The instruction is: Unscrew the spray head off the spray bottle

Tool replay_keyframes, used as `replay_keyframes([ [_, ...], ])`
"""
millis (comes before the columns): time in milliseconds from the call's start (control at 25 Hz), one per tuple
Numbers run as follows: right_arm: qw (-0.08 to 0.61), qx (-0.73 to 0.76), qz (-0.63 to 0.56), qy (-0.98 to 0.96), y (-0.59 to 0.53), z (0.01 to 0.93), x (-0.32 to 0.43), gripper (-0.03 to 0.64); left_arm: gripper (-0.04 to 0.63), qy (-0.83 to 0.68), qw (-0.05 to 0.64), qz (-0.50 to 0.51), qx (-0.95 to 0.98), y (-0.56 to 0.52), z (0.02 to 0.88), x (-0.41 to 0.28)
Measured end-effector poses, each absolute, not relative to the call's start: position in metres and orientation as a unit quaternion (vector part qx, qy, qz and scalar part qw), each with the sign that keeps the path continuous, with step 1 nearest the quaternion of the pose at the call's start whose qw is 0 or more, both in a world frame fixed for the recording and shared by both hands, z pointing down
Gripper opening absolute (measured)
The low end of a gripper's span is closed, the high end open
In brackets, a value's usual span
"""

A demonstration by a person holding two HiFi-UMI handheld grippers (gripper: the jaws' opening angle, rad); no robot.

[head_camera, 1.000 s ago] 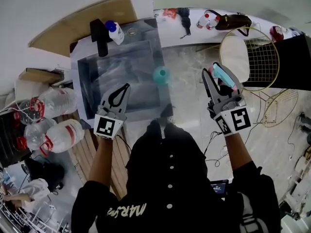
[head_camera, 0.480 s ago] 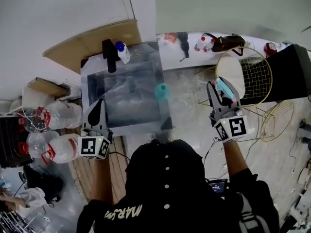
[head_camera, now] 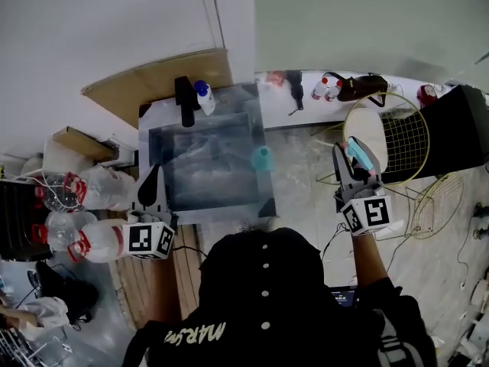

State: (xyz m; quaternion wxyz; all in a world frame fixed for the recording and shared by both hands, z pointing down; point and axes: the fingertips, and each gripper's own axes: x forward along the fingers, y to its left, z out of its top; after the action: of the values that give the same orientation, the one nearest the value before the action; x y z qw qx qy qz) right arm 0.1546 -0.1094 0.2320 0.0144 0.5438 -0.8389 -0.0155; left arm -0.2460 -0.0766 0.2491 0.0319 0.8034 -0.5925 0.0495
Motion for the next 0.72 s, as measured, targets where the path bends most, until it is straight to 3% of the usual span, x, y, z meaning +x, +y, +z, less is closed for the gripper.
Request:
replay_keyframes([
  [720, 0.014, 0.537, -0.016, -0.843, -0.111, 0.226, 0.145, 0.163, 0.025, -0.583, 0.014, 0.079, 0.809, -0.084, 0.251, -0.221],
])
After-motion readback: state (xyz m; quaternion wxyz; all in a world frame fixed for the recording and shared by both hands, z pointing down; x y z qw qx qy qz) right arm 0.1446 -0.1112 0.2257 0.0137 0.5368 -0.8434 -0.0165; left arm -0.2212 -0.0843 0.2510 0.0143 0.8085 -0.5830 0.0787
